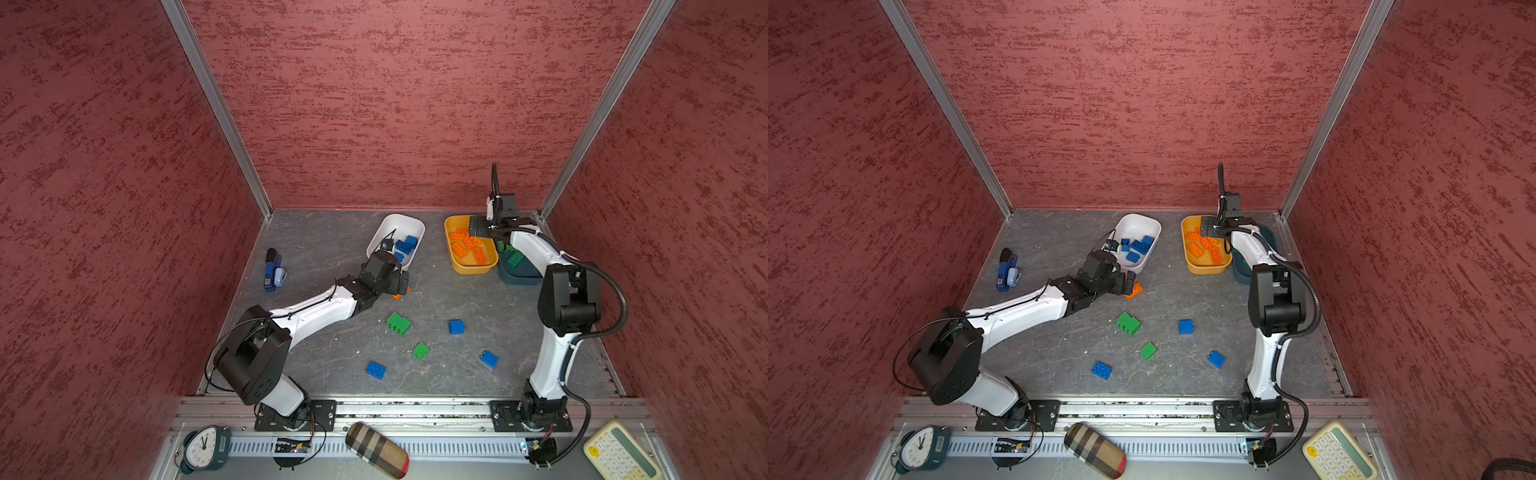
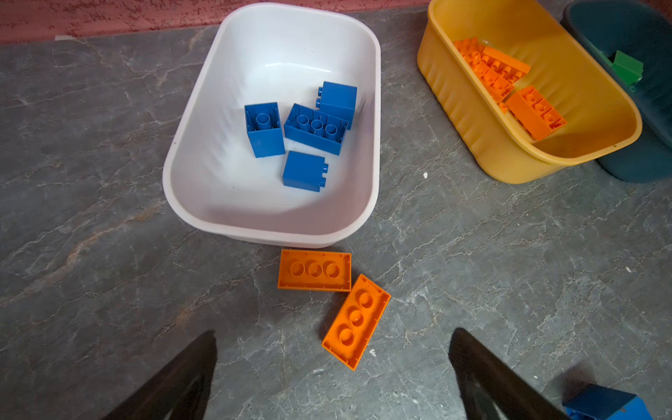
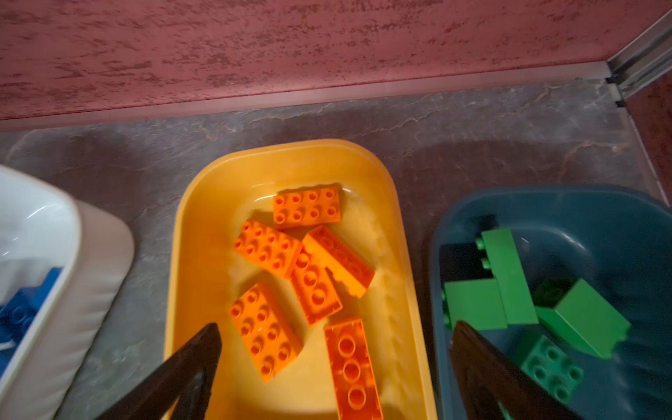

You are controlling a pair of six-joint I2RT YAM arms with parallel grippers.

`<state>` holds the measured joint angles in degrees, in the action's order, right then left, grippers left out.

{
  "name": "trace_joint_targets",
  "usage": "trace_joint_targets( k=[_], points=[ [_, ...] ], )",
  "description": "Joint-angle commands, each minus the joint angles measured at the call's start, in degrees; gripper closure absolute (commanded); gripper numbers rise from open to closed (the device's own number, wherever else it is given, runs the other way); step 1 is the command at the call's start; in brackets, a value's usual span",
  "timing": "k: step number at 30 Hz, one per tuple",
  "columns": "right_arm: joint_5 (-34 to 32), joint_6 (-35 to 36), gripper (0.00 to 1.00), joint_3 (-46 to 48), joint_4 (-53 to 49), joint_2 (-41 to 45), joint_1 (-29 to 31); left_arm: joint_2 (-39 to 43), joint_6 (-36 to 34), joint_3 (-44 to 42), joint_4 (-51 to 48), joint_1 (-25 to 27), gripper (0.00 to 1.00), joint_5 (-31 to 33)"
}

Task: Sort the legos into containers by color
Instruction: 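Grasp another orange brick beside the white tub with the left gripper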

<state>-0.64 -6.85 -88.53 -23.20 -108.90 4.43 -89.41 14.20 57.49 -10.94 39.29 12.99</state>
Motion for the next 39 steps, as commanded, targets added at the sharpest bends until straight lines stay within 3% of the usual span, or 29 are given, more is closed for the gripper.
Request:
trace_joint_targets(
  k=[1,7,12,17,28,39],
  points=[
    [0.7,-2.8,0.01,7.9,5.8,10.8,0.0,-3.4,1.6,4.2,-7.7,0.4,0.01,-1.6],
    [-7.8,-10.5,0.01,30.0,21.5,31.9,-0.2,-11.2,7.2,9.7,-15.0,-0.9,0.01,-5.9],
    [-6.4,-12.7,0.01,41.2,30.7,42.6,-0.9,-18.0,9.1,15.1,-17.5,-1.8,0.00,-9.9],
    [-7.1,-14.4,0.01,41.9,30.3,42.4,-1.1,-22.8,7.1,19.4,-20.4,-0.1,0.02,-7.8],
    [-5.3,-16.1,0.01,38.9,29.5,38.6,-1.0,-28.1,1.3,21.8,-20.7,-0.7,0.31,-12.8],
    [-5.8,-17.3,0.01,38.5,29.4,36.7,-1.1,-28.0,1.6,21.4,-24.1,1.9,0.69,-10.1]
  ],
)
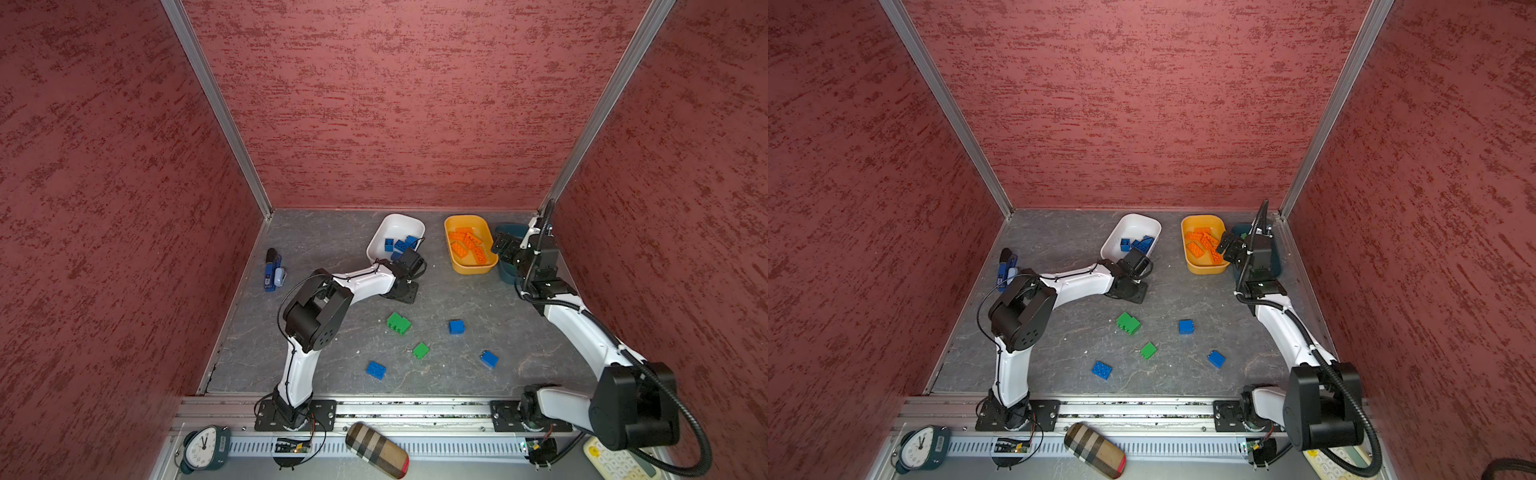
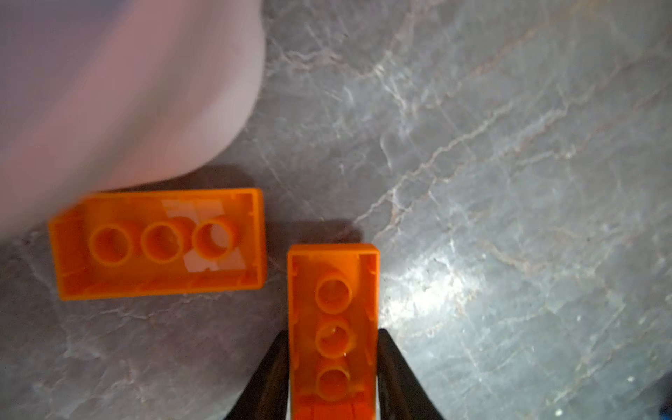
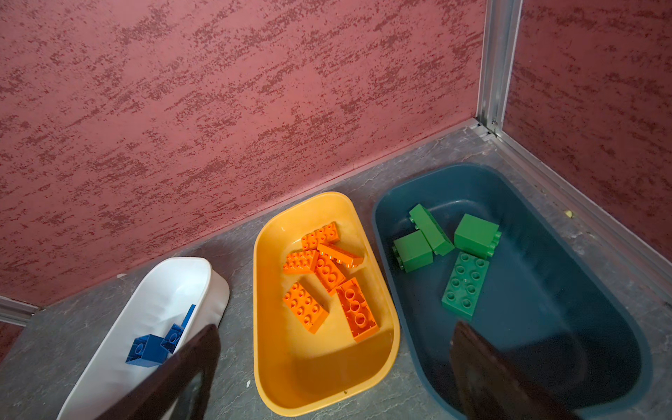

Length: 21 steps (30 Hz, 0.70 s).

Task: Sort the legos into containers by color
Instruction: 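Grasp another orange brick beside the white tub with the left gripper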

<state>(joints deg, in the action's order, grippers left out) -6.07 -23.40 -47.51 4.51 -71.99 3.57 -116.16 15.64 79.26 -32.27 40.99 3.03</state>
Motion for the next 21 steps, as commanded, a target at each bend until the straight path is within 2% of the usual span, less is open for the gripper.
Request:
trace_joint_targets(
  k=[1,7,10,16,21],
  points=[
    [-0.4,-0.5,0.01,-2.6,1.7,-0.3,-0.2,-1.3,0.1,-0.3,-2.6,0.4,0.73,0.3],
    [-2.1,-1.0,0.01,-1.7,4.0,-0.5,-0.2,-0.7,-0.4,2.8,-2.2,1.8,0.90,3.5],
    [-2.1,-1.3,0.01,-1.4,5.2,-0.4,-0.2,0.8,-1.0,4.6,0.3,2.5,1.00,2.9],
    [-2.6,-1.9,0.01,-0.3,5.0,0.6,-0.2,1.3,-2.3,12.9,7.1,2.9,1.00,-5.3],
    [-3.4,-3.5,0.01,1.8,5.5,1.7,-0.2,-6.8,-0.6,26.4,8.6,1.8,1.00,-14.9]
  ],
)
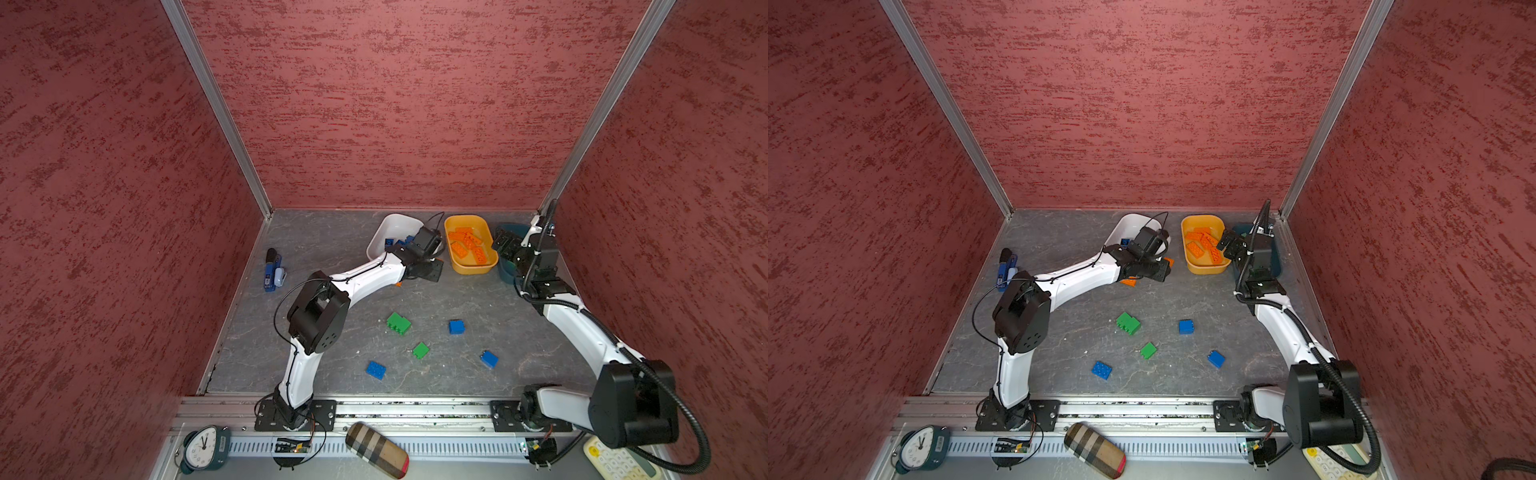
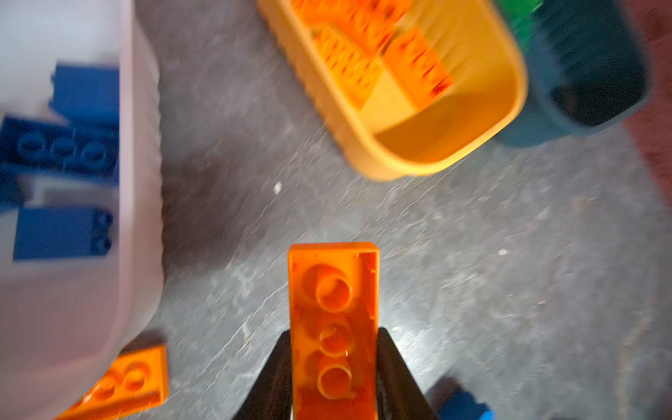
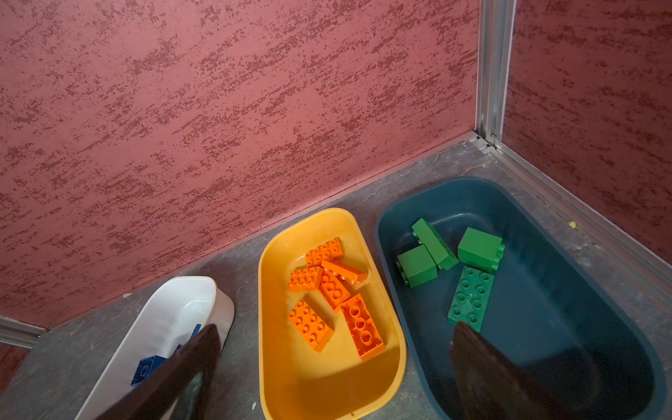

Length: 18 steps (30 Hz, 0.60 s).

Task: Sort the legos into containers by color
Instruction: 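Grasp another orange brick beside the white tub with the left gripper, then drop the orange brick into the yellow tub and draw the left gripper back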

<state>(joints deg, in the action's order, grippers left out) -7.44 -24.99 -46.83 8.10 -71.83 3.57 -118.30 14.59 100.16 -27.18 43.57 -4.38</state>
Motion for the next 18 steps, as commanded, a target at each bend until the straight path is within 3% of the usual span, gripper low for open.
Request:
trace_joint_targets(
  k=[1,9,13,16,17,18],
  points=[
    [-2.0,-2.5,0.01,1.1,1.7,1.7,-0.2,-6.7,1.0,8.6,3.3,-0.9,1.00,-8.8],
    [-1.9,-4.7,0.01,1.9,-0.5,3.4,-0.2,-24.8,5.4,33.2,3.1,-1.2,1.00,-12.4],
    [-1.3,-4.6,0.01,2.2,-1.0,3.6,-0.2,-30.4,5.2,42.7,0.8,-1.5,0.64,-10.9],
    [-1.2,-4.5,0.01,2.0,-1.1,3.3,-0.2,-29.6,3.8,43.9,-0.1,-1.6,0.16,-15.0],
    [-1.1,-4.6,0.01,1.9,-1.0,3.1,-0.2,-28.7,2.2,43.9,-1.2,-1.5,0.05,-15.6],
    [-1.0,-4.6,0.01,1.8,-1.0,3.0,-0.2,-27.7,0.8,43.8,-2.4,-1.3,0.00,-15.4]
  ],
)
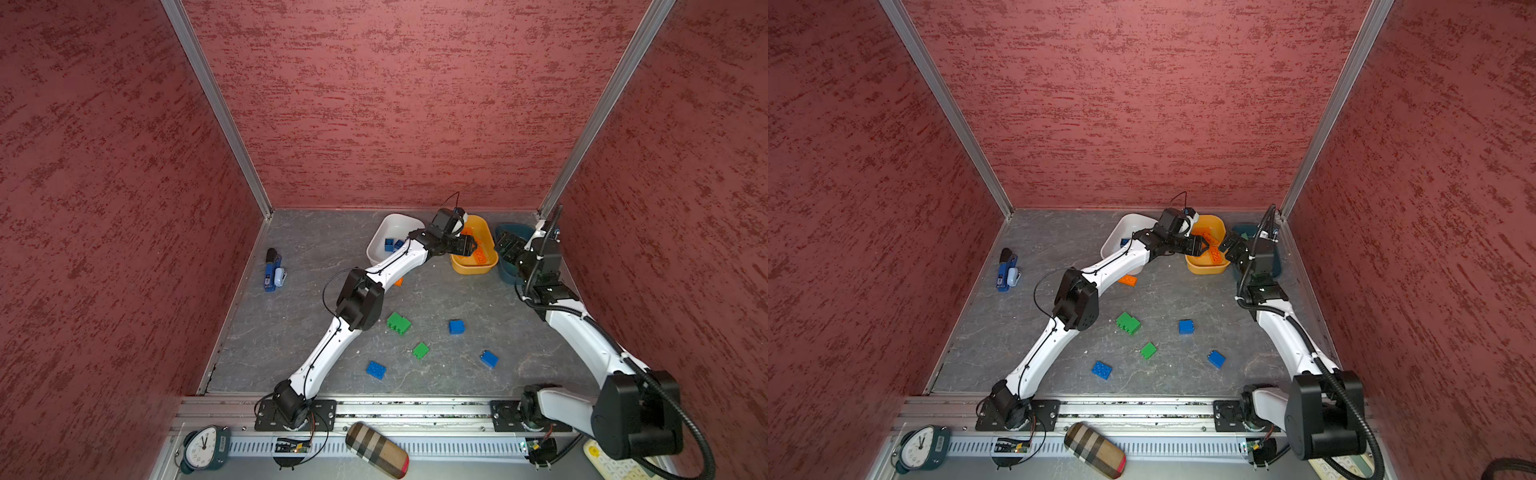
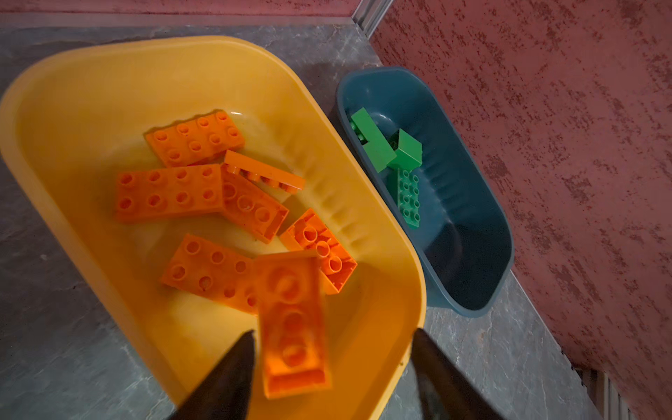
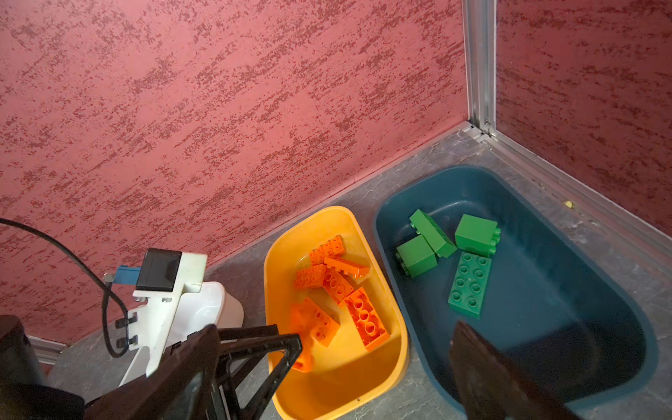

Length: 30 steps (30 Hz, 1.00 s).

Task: Sort the legos into containers by color
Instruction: 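Drop the orange brick into the yellow tub and draw the left gripper back, then reach the right gripper to the green bricks nearer the robot and grasp one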

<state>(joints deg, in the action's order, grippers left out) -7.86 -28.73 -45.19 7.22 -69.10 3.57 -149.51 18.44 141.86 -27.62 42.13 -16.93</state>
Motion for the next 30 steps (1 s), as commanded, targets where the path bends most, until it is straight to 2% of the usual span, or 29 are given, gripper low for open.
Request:
trace_joint_targets(
  k=[1,4,8,12,15,18,21,22,26,30],
  points=[
    [-0.2,-1.0,0.01,0.0,-0.1,0.0,-0.2,5.0,-4.2,1.3,-3.4,0.3,0.01,-2.0],
    [0.8,-2.0,0.01,-0.5,-0.5,-0.7,-0.2,11.5,-5.3,-5.9,-3.8,0.2,0.01,-1.0],
    [9.7,0.7,0.01,-3.8,-3.7,-2.6,-0.1,23.3,-4.6,-23.7,-0.5,0.3,0.00,2.9],
    [11.4,0.8,0.01,-7.4,-10.8,-6.6,1.2,35.3,-4.2,-41.7,1.0,0.2,0.00,9.2],
    [10.8,0.0,0.01,-5.8,-8.8,-6.9,1.6,41.6,-3.3,-50.3,-5.3,0.4,0.00,13.7],
    [11.0,-0.3,0.01,-4.6,-6.5,-7.0,1.5,45.3,-0.1,-56.0,-15.7,0.7,0.01,17.7],
    [21.6,4.8,0.01,-4.3,-4.1,-8.7,2.5,49.5,5.5,-60.9,-21.4,0.0,0.00,21.9],
    [23.9,7.5,0.01,-4.8,-4.9,-9.7,4.2,51.8,7.9,-63.2,-20.7,-1.0,0.01,22.9],
    [25.4,18.5,0.01,-6.7,-12.1,-13.4,14.2,60.0,17.4,-72.6,-13.5,-8.9,0.01,22.4],
    [24.5,24.4,0.01,-7.5,-19.9,-17.7,25.6,65.6,22.9,-79.4,-7.7,-16.4,0.01,22.2]
  ],
)
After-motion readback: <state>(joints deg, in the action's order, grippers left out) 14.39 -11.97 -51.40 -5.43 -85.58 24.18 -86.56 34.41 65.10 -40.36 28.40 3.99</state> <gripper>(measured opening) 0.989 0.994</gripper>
